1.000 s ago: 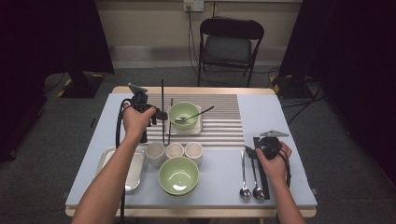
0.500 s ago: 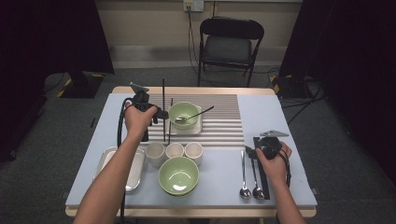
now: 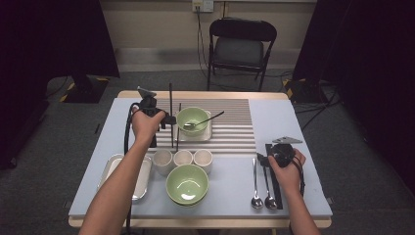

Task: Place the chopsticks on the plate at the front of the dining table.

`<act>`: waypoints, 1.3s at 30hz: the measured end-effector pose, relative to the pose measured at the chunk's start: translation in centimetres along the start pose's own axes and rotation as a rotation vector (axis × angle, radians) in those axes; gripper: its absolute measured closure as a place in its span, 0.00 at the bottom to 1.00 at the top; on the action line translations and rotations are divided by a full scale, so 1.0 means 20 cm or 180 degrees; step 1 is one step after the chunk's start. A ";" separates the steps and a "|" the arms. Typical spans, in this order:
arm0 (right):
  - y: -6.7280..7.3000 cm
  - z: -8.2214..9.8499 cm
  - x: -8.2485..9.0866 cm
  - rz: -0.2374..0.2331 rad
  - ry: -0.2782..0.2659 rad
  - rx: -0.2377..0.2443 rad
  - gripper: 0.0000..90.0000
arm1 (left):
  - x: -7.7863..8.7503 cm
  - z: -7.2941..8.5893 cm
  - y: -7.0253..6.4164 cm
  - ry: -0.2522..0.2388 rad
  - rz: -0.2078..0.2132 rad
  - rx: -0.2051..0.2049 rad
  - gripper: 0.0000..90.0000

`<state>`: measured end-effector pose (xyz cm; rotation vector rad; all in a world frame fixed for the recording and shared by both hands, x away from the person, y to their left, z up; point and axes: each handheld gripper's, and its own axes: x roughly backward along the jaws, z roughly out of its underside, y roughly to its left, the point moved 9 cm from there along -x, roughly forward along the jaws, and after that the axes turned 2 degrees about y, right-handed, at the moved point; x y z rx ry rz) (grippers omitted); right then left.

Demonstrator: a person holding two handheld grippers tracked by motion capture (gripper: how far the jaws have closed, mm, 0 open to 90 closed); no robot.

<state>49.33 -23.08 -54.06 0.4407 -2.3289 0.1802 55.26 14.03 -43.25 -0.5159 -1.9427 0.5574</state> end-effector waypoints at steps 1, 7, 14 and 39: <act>0.00 0.00 0.00 0.0000 0.0000 -0.0004 0.17 | 0.00 0.00 0.00 -0.0002 -0.0020 0.0000 0.96; 0.00 0.00 0.00 -0.0001 -0.0003 0.0003 0.17 | -0.02 -0.01 0.02 0.0024 -0.0030 0.0014 0.96; 0.00 0.00 0.00 0.0000 -0.0004 0.0005 0.17 | -0.04 -0.02 0.05 0.0008 -0.0084 0.0056 0.96; 0.00 0.00 0.00 -0.0001 -0.0006 0.0003 0.17 | -0.10 -0.04 0.10 0.0037 -0.0178 0.0095 0.96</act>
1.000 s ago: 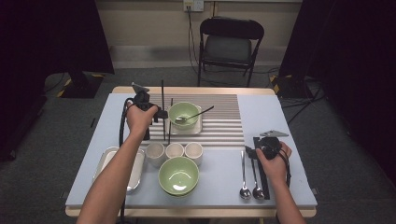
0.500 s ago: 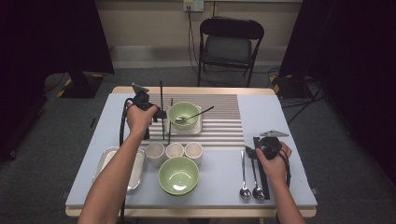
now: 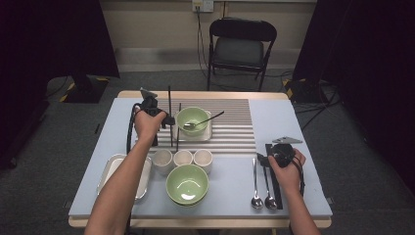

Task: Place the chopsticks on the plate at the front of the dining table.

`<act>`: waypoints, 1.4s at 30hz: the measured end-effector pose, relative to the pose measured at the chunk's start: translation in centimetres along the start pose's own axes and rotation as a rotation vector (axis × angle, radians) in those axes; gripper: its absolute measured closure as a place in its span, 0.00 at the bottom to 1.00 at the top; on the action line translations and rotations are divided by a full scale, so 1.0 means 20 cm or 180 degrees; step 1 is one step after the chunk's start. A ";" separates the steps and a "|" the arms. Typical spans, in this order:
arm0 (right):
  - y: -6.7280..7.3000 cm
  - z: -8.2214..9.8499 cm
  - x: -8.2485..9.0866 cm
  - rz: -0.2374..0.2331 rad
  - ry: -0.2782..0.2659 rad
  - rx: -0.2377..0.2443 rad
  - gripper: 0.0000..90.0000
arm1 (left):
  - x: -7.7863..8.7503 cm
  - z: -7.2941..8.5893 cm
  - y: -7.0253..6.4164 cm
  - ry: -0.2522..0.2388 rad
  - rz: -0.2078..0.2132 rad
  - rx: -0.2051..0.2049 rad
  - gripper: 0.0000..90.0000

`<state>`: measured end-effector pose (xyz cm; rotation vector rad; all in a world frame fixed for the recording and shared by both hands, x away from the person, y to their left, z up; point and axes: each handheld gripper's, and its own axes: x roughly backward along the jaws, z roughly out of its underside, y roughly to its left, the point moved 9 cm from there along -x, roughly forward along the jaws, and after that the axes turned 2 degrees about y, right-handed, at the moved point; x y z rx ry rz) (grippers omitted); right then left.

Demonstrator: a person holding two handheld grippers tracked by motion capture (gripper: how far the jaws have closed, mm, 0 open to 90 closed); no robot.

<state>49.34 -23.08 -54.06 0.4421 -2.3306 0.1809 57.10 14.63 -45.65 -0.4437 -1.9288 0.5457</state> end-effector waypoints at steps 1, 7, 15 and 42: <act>0.00 0.00 0.00 0.0000 0.0000 0.0000 0.17 | 0.00 0.00 0.00 0.0013 -0.0019 -0.0014 0.96; 0.00 0.00 0.00 0.0001 -0.0001 0.0000 0.17 | -0.01 0.00 0.03 0.0035 -0.0060 -0.0027 0.96; 0.00 0.00 0.00 0.0002 -0.0004 0.0000 0.17 | -0.03 -0.01 0.04 0.0027 -0.0110 -0.0017 0.96; 0.00 0.00 0.00 0.0001 0.0000 -0.0003 0.17 | -0.09 0.00 0.06 0.0083 -0.0221 -0.0043 0.96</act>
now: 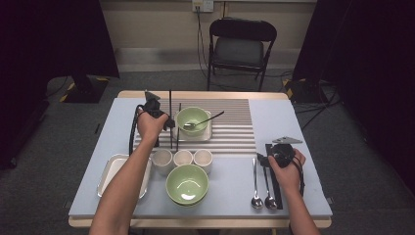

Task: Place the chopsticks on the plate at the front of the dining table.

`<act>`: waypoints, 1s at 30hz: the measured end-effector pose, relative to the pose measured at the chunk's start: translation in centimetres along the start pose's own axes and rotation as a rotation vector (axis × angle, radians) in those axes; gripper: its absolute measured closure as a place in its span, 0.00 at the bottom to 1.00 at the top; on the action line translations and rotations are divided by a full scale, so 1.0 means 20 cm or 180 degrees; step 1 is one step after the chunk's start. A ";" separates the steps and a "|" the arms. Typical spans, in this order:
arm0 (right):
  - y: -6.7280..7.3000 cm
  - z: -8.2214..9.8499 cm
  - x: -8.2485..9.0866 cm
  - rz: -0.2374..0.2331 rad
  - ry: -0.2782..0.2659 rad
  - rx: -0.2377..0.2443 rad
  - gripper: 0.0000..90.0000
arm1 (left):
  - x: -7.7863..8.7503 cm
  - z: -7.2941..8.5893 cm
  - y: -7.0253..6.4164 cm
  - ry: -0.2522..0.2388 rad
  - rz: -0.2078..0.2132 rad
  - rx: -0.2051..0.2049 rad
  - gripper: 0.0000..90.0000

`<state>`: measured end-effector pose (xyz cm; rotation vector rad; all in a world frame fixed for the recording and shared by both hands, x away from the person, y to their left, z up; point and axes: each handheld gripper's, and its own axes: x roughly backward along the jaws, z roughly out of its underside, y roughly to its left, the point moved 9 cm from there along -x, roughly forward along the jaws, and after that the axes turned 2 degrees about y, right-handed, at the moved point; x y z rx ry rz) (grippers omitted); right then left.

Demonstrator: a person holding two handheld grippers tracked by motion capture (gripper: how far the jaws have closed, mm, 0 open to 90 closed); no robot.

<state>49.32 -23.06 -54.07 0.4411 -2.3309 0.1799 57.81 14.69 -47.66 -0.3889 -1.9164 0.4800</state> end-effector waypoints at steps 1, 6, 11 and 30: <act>0.00 0.00 0.00 -0.0001 0.0000 -0.0001 0.17 | 0.00 0.00 0.00 -0.0002 0.0004 -0.0001 0.96; 0.00 0.00 0.00 0.0001 0.0000 0.0000 0.17 | -0.02 0.01 0.01 0.0009 0.0002 0.0028 0.96; 0.00 0.00 0.00 0.0000 -0.0001 0.0000 0.17 | -0.03 0.02 0.04 0.0013 -0.0017 0.0061 0.96; 0.00 0.00 0.00 0.0000 -0.0003 0.0004 0.17 | -0.06 0.03 0.04 0.0044 -0.0002 0.0061 0.96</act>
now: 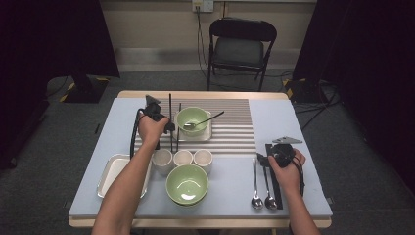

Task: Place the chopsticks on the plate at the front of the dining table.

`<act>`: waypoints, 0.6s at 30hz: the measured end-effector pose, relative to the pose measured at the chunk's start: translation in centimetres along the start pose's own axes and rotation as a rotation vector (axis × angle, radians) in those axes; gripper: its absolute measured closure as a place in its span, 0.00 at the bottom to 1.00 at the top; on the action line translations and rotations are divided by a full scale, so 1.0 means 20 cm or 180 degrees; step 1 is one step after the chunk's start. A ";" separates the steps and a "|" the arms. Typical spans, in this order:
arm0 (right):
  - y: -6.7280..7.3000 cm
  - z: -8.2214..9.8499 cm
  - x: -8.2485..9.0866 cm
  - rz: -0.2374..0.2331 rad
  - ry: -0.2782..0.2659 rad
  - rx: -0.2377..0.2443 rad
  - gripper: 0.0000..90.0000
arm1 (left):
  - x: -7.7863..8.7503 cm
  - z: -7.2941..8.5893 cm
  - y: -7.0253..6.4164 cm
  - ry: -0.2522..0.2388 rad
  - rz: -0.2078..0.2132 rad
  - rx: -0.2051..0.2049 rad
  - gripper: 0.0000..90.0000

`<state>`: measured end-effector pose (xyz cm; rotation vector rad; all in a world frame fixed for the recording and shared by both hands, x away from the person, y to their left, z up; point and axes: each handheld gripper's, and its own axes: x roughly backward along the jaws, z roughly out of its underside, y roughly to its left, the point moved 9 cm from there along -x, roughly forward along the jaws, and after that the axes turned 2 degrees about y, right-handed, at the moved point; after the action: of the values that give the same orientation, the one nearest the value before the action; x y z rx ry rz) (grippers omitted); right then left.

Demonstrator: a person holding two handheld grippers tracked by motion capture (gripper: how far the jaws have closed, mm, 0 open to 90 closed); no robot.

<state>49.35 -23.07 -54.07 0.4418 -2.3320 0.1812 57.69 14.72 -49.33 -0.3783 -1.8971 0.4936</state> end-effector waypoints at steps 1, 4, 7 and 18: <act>0.00 0.00 0.00 0.0000 0.0001 -0.0001 0.17 | 0.00 0.00 0.00 0.0004 -0.0003 0.0009 0.96; 0.00 0.00 0.00 0.0001 0.0000 0.0001 0.17 | -0.01 0.00 0.00 -0.0020 -0.0019 0.0057 0.96; 0.00 0.00 0.00 0.0001 -0.0002 0.0005 0.17 | -0.02 0.00 0.00 -0.0005 -0.0034 0.0051 0.96; 0.00 0.00 0.00 0.0001 0.0003 -0.0003 0.17 | -0.02 0.01 0.00 0.0037 -0.0032 0.0029 0.96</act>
<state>49.33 -23.06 -54.07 0.4408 -2.3311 0.1805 57.77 14.50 -49.77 -0.3649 -1.8841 0.4923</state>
